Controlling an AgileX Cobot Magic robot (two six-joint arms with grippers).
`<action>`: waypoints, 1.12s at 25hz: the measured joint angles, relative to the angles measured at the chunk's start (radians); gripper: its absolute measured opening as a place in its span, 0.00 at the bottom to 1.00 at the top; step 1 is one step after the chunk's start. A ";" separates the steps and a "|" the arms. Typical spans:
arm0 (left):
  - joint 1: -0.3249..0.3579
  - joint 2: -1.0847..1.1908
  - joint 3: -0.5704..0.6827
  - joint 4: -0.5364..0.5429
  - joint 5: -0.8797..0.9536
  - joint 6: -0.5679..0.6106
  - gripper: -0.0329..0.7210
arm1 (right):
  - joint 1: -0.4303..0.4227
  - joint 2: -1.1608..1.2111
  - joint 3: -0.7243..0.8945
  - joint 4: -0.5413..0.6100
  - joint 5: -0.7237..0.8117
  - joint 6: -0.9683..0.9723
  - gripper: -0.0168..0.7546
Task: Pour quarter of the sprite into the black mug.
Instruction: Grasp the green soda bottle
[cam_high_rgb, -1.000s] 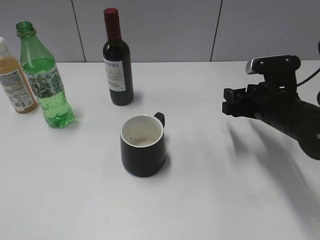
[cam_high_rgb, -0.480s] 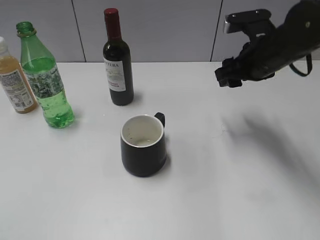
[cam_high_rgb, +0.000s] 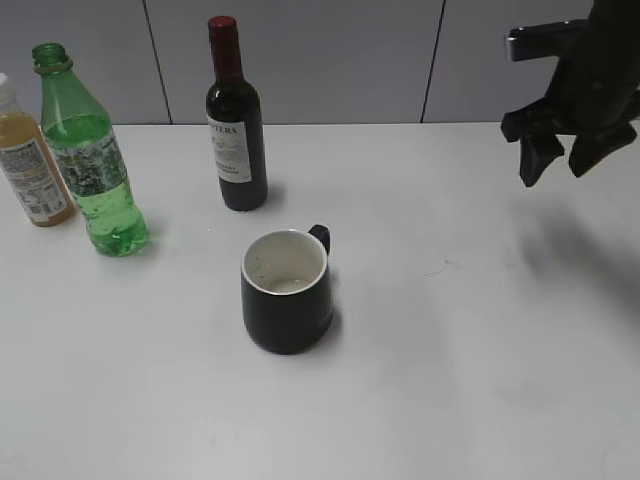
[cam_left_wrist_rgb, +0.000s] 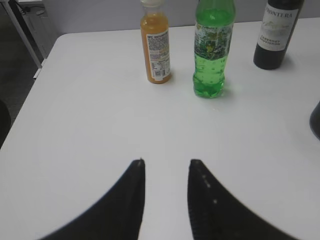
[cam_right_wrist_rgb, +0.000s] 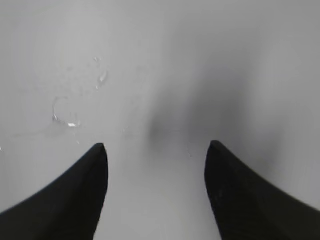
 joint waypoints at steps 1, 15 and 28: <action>0.000 0.000 0.000 0.000 0.000 0.000 0.36 | -0.011 0.006 -0.014 0.007 0.046 -0.011 0.63; 0.000 0.000 0.000 0.000 0.000 0.000 0.36 | -0.052 -0.186 0.064 0.079 0.165 -0.058 0.63; 0.000 0.000 0.000 0.000 0.000 0.000 0.36 | -0.052 -0.709 0.548 0.079 0.105 -0.060 0.63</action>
